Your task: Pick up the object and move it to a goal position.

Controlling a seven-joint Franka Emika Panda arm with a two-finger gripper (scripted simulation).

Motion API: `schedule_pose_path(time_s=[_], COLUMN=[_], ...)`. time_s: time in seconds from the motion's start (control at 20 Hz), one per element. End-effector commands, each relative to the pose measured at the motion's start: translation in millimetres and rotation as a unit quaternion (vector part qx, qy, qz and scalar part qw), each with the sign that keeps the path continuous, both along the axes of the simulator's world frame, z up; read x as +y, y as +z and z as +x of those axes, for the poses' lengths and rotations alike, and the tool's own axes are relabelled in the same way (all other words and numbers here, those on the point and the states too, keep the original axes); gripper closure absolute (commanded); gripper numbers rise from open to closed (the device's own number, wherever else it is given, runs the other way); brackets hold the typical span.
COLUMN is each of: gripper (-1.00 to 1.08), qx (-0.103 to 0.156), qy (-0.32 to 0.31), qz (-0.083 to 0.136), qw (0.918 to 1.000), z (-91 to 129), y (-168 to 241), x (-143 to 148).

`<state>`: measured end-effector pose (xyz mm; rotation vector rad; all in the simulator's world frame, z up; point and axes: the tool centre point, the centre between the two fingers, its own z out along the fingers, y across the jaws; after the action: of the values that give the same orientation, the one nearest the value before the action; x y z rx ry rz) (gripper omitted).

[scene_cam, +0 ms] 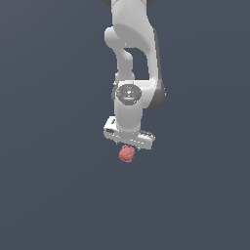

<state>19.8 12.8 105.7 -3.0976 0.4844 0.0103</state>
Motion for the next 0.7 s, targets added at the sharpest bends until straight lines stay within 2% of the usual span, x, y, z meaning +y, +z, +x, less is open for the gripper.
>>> schedule_pose_path(time_s=[0.0,0.65], gripper=[-0.92,-0.92], qx=[-0.001,-0.002], qy=[-0.019,-0.04], qz=[-0.002,-0.004], qw=[0.9998,0.9992], z=[3,6], y=[-7,-22], x=[-1,-2])
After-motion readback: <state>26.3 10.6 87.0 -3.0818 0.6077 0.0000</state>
